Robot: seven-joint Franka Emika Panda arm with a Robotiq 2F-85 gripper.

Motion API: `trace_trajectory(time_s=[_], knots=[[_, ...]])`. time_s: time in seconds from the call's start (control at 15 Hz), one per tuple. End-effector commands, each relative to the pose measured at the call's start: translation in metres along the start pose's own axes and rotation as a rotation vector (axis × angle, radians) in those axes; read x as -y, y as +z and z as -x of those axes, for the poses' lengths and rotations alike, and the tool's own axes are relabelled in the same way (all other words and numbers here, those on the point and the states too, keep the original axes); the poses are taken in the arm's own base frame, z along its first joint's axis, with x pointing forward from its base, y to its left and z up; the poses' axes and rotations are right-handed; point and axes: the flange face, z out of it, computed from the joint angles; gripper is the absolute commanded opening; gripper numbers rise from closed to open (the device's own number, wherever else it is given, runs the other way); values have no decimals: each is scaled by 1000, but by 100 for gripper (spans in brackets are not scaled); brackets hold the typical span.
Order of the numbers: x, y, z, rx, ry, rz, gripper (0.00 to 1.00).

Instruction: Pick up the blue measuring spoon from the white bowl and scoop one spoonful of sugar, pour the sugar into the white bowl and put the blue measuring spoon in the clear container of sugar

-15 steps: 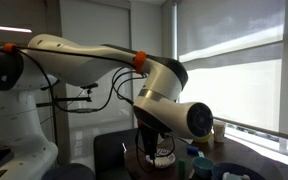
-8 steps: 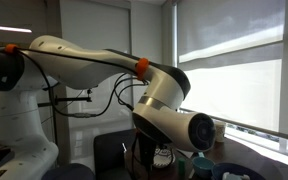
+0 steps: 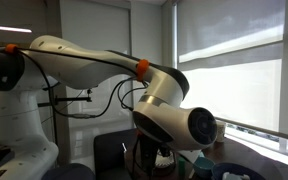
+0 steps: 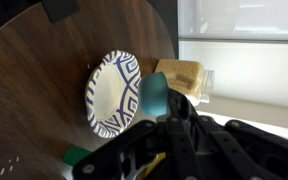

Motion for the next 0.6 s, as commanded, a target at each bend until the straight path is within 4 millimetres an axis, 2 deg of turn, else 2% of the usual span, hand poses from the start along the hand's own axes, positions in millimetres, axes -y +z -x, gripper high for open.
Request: trace_trajectory(time_s=[0.0, 0.53], knots=[[8, 2, -7, -1, 16, 78, 2], [32, 46, -37, 35, -26, 289, 2]])
